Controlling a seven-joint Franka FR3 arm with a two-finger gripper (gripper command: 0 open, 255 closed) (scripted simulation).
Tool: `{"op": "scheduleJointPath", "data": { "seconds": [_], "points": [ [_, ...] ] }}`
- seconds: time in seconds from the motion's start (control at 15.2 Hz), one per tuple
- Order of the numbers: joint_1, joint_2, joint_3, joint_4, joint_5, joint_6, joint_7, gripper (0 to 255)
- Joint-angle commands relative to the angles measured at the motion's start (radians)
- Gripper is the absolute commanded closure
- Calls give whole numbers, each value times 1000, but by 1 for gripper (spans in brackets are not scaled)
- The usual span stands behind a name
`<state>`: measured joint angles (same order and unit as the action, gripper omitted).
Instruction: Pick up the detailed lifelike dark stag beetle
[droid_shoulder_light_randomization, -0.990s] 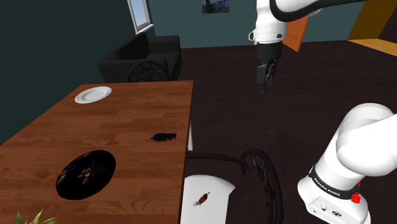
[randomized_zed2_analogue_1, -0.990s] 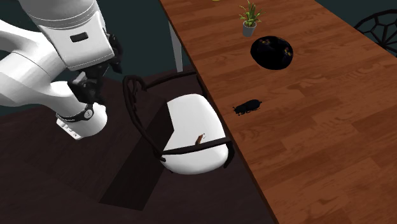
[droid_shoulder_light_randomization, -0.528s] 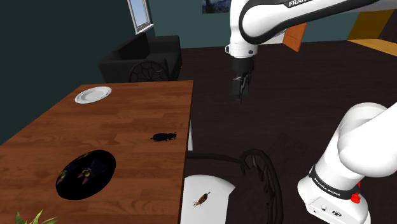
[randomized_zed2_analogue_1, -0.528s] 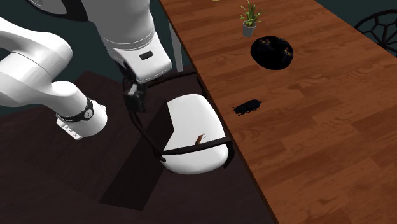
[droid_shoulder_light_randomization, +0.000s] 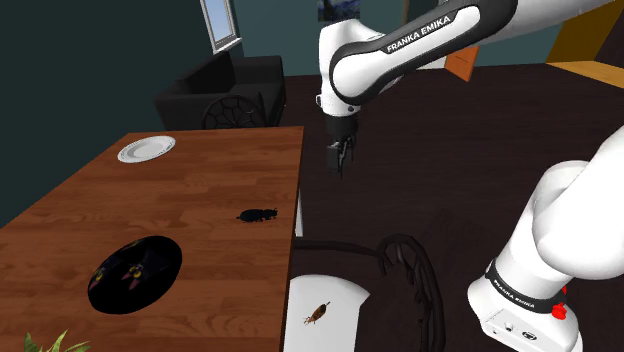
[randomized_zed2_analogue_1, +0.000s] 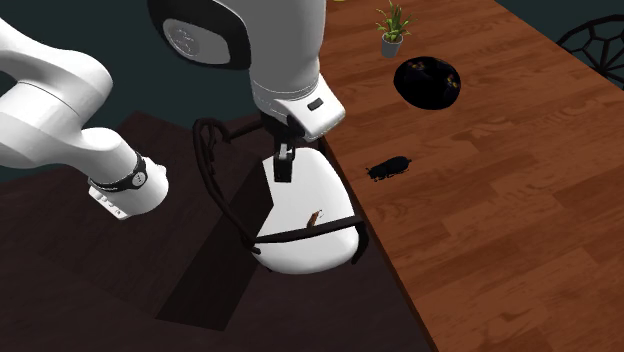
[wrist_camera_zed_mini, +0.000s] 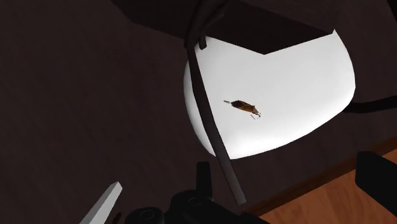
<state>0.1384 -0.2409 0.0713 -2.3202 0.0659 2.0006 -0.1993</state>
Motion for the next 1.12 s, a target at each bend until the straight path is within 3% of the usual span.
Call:
{"op": "scheduleJointPath", "data": {
  "seconds": [0.0, 0.53, 1.06],
  "points": [
    [8, 70, 10, 39, -5, 41, -6, 0],
    [51, 348, 57, 230, -49, 166, 4, 0],
    [111, 628, 81, 492, -122, 218, 22, 0]
  ]
}}
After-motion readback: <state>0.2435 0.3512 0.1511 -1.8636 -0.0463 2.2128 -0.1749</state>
